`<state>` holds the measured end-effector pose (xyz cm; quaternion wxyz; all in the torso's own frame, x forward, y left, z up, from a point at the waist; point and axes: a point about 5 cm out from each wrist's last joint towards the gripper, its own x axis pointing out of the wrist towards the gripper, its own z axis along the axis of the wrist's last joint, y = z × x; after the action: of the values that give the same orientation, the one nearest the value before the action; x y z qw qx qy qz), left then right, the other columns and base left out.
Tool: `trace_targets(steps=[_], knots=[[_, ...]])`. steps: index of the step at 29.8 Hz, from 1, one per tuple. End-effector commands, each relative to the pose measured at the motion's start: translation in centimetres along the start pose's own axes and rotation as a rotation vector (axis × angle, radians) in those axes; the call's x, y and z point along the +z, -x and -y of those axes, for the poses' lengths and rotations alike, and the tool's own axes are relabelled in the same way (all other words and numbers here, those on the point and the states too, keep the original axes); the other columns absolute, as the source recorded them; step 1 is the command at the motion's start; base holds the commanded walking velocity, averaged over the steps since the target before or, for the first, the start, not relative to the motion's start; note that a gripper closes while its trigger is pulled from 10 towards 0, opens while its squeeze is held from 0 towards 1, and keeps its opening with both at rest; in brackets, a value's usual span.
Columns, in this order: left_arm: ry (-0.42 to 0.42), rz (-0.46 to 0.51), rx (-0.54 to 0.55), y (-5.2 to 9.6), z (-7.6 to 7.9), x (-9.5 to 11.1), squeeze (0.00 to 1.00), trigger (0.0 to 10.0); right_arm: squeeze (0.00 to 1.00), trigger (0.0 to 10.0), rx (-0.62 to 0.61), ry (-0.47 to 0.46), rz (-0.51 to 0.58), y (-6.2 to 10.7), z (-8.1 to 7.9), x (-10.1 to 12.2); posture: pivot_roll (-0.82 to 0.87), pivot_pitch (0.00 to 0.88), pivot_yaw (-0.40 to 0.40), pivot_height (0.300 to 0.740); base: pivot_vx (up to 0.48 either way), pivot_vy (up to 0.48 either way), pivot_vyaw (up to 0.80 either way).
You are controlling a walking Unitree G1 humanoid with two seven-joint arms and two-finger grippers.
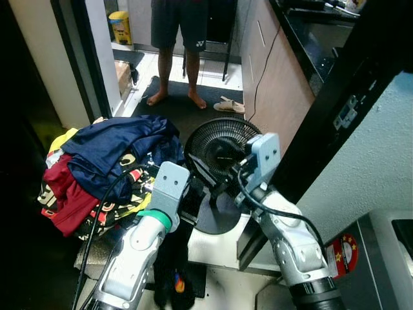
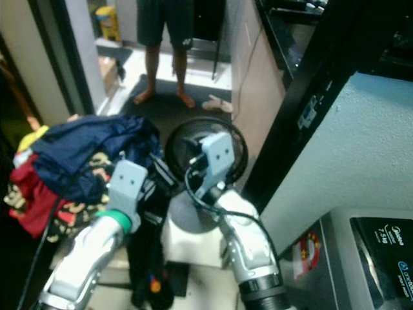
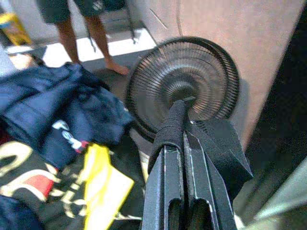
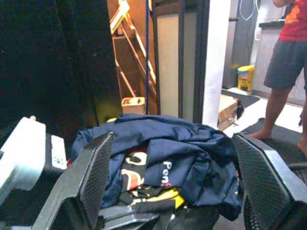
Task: Clothes washing
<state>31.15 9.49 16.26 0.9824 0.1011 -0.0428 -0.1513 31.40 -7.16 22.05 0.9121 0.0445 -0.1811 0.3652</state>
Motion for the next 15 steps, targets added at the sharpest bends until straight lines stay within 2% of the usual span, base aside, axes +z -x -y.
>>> trace_targets(steps=[1, 2, 4, 5, 7, 8, 9, 10, 11, 13, 14, 15], knots=[[-0.023, 0.003, 0.000, 0.3, 0.0, -0.6, 0.00, 10.0, 0.00, 10.0, 0.005, 0.008, 0.007, 0.4, 0.0, 0.5, 0.03, 0.092, -0.033, 0.740, 0.000, 0.000, 0.00], [-0.023, 0.003, 0.000, 0.3, 0.0, -0.6, 0.00, 10.0, 0.00, 10.0, 0.005, 0.008, 0.007, 0.4, 0.0, 0.5, 0.03, 0.092, -0.033, 0.740, 0.000, 0.000, 0.00], [0.000, -0.003, -0.083, 1.9, -0.1, -1.2, 0.00, 10.0, 0.00, 10.0, -0.038, 0.017, -0.012, 1.8, 0.7, 0.4, 0.03, 0.095, -0.031, 0.740, 0.000, 0.000, 0.00], [0.000, -0.003, -0.083, 1.9, -0.1, -1.2, 0.00, 10.0, 0.00, 10.0, -0.038, 0.017, -0.012, 1.8, 0.7, 0.4, 0.03, 0.095, -0.031, 0.740, 0.000, 0.000, 0.00], [0.033, -0.001, -0.165, 3.9, -0.1, -1.2, 0.00, 10.0, 0.00, 10.0, -0.096, 0.022, -0.041, 3.6, 1.6, 0.1, 0.04, 0.097, -0.031, 0.740, 0.000, 0.000, 0.00], [0.033, -0.001, -0.165, 3.9, -0.1, -1.2, 0.00, 10.0, 0.00, 10.0, -0.096, 0.022, -0.041, 3.6, 1.6, 0.1, 0.04, 0.097, -0.031, 0.740, 0.000, 0.000, 0.00], [0.033, -0.001, -0.188, 4.8, -0.2, -1.1, 0.00, 10.0, 0.00, 10.0, -0.128, 0.033, -0.053, 4.4, 1.9, 0.0, 0.04, 0.097, -0.030, 0.740, 0.000, 0.000, 0.00], [0.033, -0.001, -0.188, 4.8, -0.2, -1.1, 0.00, 10.0, 0.00, 10.0, -0.128, 0.033, -0.053, 4.4, 1.9, 0.0, 0.04, 0.097, -0.030, 0.740, 0.000, 0.000, 0.00], [0.032, -0.002, -0.205, 5.5, -0.3, -1.1, 0.00, 10.0, 0.00, 10.0, -0.168, 0.078, -0.070, 5.1, 2.2, -0.2, 0.04, 0.097, -0.030, 0.740, 0.000, 0.000, 0.00], [0.032, -0.002, -0.205, 5.5, -0.3, -1.1, 0.00, 10.0, 0.00, 10.0, -0.168, 0.078, -0.070, 5.1, 2.2, -0.2, 0.04, 0.097, -0.030, 0.740, 0.000, 0.000, 0.00], [0.024, -0.003, -0.207, 5.9, -0.4, -1.1, 0.00, 10.0, 0.00, 10.0, -0.198, 0.115, -0.090, 5.8, 2.3, -0.6, 0.04, 0.098, -0.030, 0.740, 0.000, 0.000, 0.00], [0.031, -0.005, -0.202, 5.7, -0.4, -1.1, 0.00, 10.0, 0.00, 10.0, -0.190, 0.171, -0.161, 6.6, 2.4, -1.7, 0.04, 0.098, -0.030, 0.740, 0.000, 0.000, 0.00]])
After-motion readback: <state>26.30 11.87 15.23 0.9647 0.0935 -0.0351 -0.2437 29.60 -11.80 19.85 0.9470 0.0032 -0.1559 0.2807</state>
